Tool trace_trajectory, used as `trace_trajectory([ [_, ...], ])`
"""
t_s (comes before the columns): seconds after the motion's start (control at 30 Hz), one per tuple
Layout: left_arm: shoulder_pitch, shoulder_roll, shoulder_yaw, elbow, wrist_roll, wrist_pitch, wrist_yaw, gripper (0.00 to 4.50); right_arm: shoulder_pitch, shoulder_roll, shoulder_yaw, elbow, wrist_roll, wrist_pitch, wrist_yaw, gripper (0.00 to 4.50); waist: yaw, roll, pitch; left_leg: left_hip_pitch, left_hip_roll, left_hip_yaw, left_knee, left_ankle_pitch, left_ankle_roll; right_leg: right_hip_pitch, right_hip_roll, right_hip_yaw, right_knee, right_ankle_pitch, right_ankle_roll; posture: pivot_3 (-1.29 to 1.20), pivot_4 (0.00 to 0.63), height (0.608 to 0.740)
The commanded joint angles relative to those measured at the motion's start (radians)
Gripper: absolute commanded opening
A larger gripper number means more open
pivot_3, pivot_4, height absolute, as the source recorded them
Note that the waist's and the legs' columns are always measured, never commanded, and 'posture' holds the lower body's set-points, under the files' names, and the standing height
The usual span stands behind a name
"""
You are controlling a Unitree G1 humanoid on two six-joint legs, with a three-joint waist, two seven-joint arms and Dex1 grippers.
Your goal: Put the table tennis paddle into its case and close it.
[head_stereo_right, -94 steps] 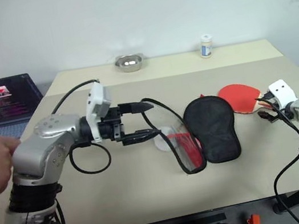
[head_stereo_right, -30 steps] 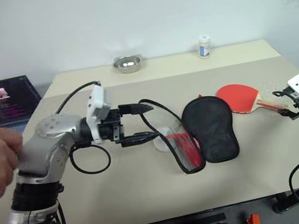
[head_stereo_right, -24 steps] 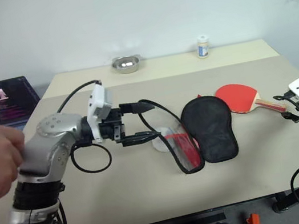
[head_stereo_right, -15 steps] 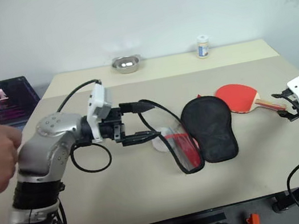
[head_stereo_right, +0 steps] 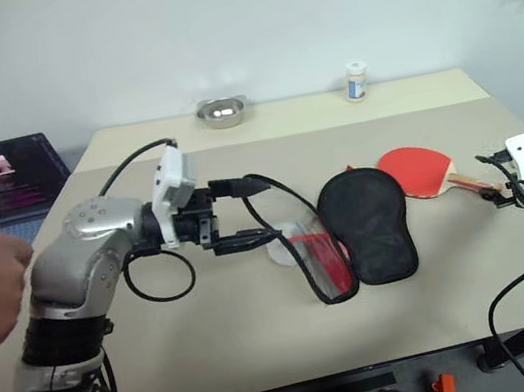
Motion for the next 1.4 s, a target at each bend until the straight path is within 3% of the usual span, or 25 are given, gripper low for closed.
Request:
trace_trajectory([
  [0.03,-0.033,0.01,0.015,0.013,0.007,-0.018,-0.012,4.5,-0.02,0.012,-0.047,-0.015,0.053,0.016,0.027,4.45,0.0,0.0,0.0,0.0,0.0,0.0,0.0,0.0,0.0,0.0,0.0,0.0,0.0,0.0,0.0,0.0,0.15,0.74],
  [0.57,-0.037,-0.004,0.012,0.029,0.021,-0.027,-0.019,4.5,0.017,0.023,-0.054,-0.022,0.057,0.04,0.008,4.45,-0.001,0.0,0.0,0.0,0.0,0.0,0.0,0.0,0.0,0.0,0.0,0.0,0.0,0.0,0.0,0.0,0.15,0.74],
  [1.03,-0.051,-0.009,0.014,0.046,0.021,-0.03,-0.023,4.5,0.014,0.06,-0.04,-0.095,0.1,0.088,0.222,4.45,-0.022,0.001,0.0,0.001,0.001,0.001,0.0,0.0,0.0,0.0,0.001,0.001,0.001,0.0,0.0,0.0,0.15,0.74],
  [1.2,-0.045,-0.004,0.019,0.041,0.018,-0.026,-0.02,4.5,0.057,0.073,-0.018,-0.205,0.117,0.132,0.351,4.45,-0.022,0.001,0.0,0.001,0.001,0.001,0.0,0.0,0.0,0.0,0.001,0.001,0.001,0.0,0.0,0.0,0.15,0.74],
  [1.4,-0.048,-0.007,0.016,0.045,0.02,-0.028,-0.02,4.5,0.129,0.066,0.002,-0.334,0.128,0.184,0.387,4.45,-0.02,0.001,0.0,0.001,0.001,0.001,0.0,0.0,0.0,0.0,0.001,0.001,0.001,0.0,0.0,0.0,0.15,0.74],
])
